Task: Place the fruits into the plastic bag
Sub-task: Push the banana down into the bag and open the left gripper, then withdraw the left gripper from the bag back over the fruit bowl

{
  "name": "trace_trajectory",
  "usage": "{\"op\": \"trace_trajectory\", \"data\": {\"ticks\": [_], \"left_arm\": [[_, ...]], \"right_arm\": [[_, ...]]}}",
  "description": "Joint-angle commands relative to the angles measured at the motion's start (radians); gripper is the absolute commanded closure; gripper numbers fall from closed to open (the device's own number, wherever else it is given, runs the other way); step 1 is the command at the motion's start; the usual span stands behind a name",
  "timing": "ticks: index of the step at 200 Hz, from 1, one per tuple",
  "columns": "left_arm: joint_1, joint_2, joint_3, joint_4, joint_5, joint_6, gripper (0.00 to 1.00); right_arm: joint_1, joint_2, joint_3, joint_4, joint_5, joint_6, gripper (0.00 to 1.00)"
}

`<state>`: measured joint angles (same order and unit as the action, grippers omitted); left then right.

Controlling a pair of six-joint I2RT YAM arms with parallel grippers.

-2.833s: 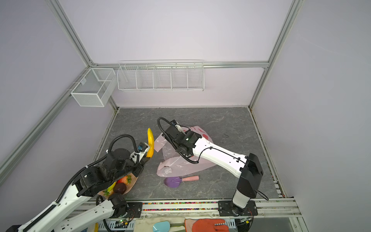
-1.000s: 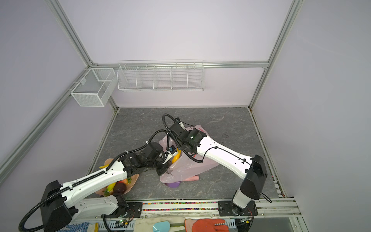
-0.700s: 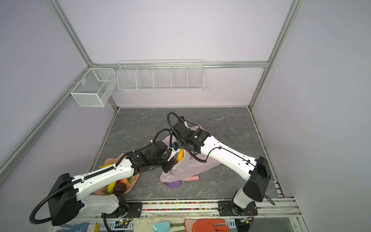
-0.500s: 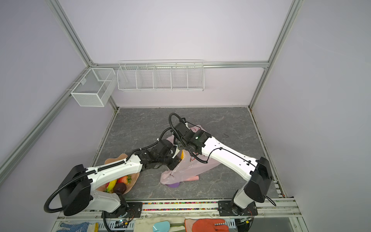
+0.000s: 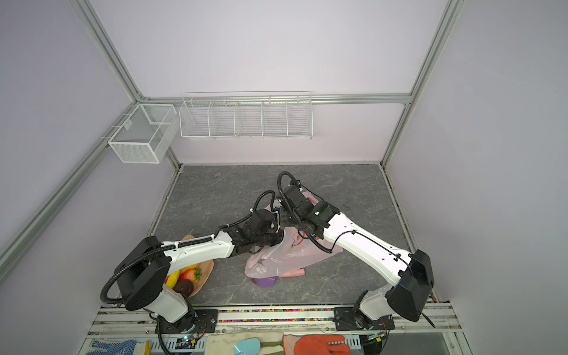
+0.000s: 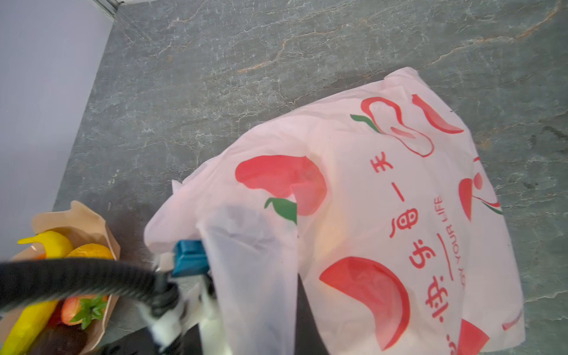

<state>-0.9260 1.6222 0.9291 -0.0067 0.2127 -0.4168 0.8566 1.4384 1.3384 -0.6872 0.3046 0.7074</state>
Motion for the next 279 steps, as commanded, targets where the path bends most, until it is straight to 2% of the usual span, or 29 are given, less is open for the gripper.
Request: {"op": "trace_trajectory", "data": {"ticks": [1, 19, 36, 57, 87, 132, 170, 211, 237, 279], "left_arm": [[-0.005, 0.049, 0.049, 0.082, 0.053, -0.080, 0.90], [-0.006, 0.087, 0.089, 0.077, 0.077, -0.102, 0.84], [-0.007, 0.106, 0.106, 0.076, 0.091, -0.118, 0.71], [-0.007, 0.081, 0.105, 0.057, 0.074, -0.127, 0.48], [-0.004, 0.010, 0.133, -0.082, 0.018, -0.116, 0.33], [0.019, -0.128, 0.125, -0.293, -0.078, -0.141, 0.29], [0.019, -0.298, 0.061, -0.356, -0.134, -0.172, 0.25], [0.019, -0.439, 0.016, -0.437, -0.090, -0.188, 0.23], [0.018, -0.563, -0.006, -0.505, -0.108, -0.208, 0.23], [0.019, -0.773, 0.006, -0.743, -0.280, -0.268, 0.19]], "right_arm": [[-0.011, -0.027, -0.034, 0.049, -0.050, 0.067, 0.94], [-0.014, -0.037, -0.051, 0.062, -0.063, 0.083, 0.94], [-0.022, -0.049, -0.066, 0.077, -0.069, 0.090, 0.94], [-0.037, -0.058, -0.074, 0.078, -0.078, 0.092, 0.94], [-0.051, -0.065, -0.077, 0.071, -0.081, 0.090, 0.94], [-0.068, -0.078, -0.085, 0.042, -0.072, 0.092, 0.94], [-0.076, -0.078, -0.090, 0.021, -0.058, 0.104, 0.94], [-0.078, -0.066, -0.081, 0.012, -0.047, 0.101, 0.94], [-0.077, -0.061, -0.073, 0.010, -0.044, 0.098, 0.94], [-0.079, -0.053, -0.059, 0.003, -0.041, 0.084, 0.94]]}}
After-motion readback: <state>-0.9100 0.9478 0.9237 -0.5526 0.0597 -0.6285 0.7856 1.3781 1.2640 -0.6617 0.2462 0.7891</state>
